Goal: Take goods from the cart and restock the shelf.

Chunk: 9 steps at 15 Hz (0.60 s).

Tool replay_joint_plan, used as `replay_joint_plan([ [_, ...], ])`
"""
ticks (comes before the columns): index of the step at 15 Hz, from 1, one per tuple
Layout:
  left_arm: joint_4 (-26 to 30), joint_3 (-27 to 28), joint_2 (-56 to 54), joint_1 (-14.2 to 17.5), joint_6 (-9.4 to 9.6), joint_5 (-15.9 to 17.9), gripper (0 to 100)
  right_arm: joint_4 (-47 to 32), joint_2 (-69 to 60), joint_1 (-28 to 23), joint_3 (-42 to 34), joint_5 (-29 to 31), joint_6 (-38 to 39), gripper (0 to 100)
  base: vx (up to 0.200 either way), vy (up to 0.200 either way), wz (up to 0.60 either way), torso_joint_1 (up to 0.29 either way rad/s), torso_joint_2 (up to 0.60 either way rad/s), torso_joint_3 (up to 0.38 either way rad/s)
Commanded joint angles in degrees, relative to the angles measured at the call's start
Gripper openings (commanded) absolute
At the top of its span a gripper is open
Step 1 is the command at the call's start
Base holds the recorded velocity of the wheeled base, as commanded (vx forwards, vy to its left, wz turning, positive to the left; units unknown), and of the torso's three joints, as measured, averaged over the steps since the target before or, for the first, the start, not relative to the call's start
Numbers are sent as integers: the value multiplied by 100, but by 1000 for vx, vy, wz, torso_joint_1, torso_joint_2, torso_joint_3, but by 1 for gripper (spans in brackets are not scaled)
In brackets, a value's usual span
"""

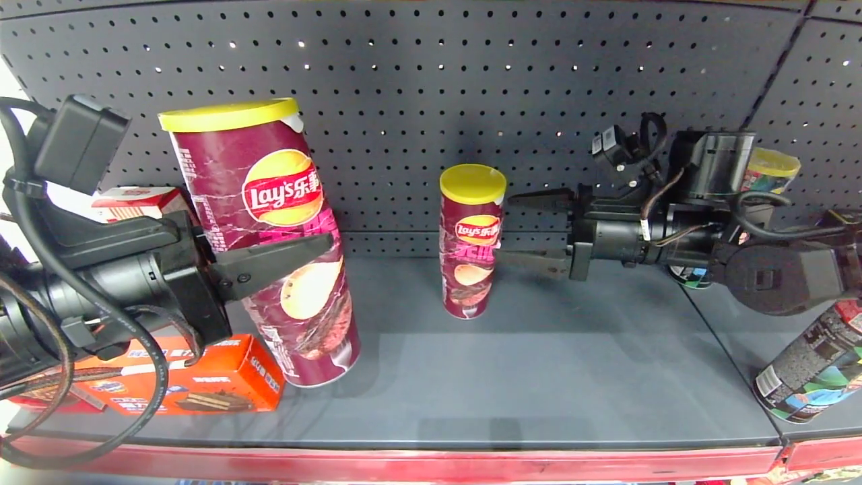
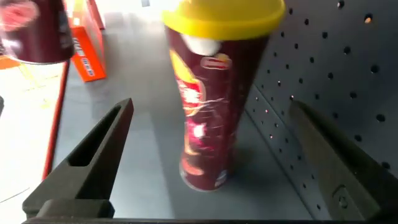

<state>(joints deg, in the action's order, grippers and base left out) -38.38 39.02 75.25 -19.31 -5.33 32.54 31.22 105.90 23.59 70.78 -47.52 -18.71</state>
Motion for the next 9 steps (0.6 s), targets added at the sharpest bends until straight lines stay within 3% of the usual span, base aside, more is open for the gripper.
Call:
replay_joint_plan([
  [1, -3, 27, 16, -3, -3, -2, 0, -11, 379, -3, 261, -65, 8, 100, 0, 0, 0, 0, 0, 0],
  [9, -38, 18, 104, -3, -12, 16, 0, -2, 1056, 32, 525, -390, 105, 100, 0, 0, 0, 0, 0, 0],
])
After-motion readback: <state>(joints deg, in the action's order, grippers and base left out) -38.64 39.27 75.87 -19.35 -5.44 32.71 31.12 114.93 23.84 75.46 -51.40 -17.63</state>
